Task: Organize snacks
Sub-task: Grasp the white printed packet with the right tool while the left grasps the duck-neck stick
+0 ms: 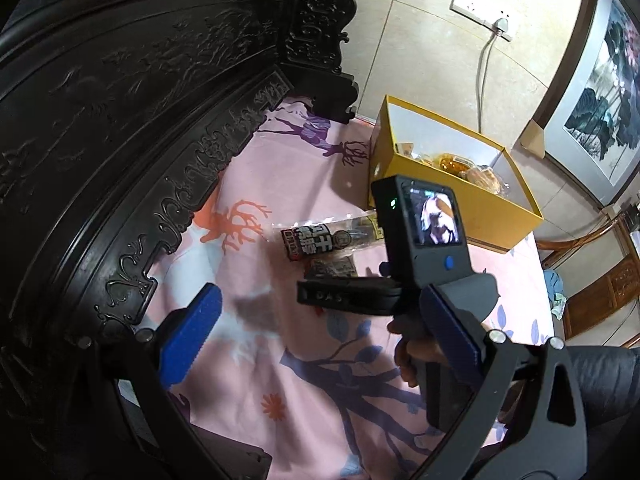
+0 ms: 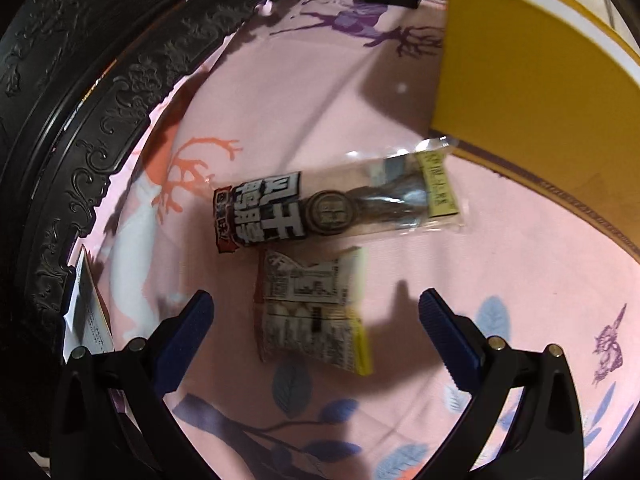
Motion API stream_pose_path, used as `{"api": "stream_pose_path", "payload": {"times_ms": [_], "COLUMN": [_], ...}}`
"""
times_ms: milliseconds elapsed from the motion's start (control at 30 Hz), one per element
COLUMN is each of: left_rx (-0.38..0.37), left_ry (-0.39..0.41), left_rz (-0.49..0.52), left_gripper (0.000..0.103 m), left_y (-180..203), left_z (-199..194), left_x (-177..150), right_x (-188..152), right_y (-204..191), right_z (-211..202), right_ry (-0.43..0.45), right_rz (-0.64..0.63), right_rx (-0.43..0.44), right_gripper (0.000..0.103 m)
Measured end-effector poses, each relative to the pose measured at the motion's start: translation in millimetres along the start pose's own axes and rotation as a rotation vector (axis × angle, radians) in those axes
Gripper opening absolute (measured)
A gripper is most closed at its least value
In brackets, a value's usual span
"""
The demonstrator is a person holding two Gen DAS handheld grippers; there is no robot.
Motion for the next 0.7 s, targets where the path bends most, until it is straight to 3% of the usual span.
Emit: {"api": "stream_pose_path", "payload": {"times_ms": [133, 467, 700], "left_rx": [-0.014, -0.007, 0.008], "left_ry": [-0.019, -0.051, -0.066], "left_rz": [-0.04, -0.08, -0.098], "left_gripper": [0.101, 0.101, 0.101], "left_y": [-8, -15, -16], "left_z": [7, 15, 19], "left_x": [0, -3, -4], "right_x": [-3, -5, -15], "right_y": [-6, -10, -4], "right_z": [10, 16, 7], "right_ry": [-0.002, 0.02, 0.044], "right_rz": [-0.029, -0.124, -0.186], "right_rx": [-0.042, -0.167, -0.109], "right_gripper": [0.1, 0.07, 0.045]}}
Point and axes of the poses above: each gripper's, at about its wrist camera, not at the fingertips, and z roughly the way its jaws point, y to its right, x to its top, the point moved 5 cm from there along z, roughly the way its jaws point, and after that the axes turned 10 degrees about z, right-handed, at the moved point
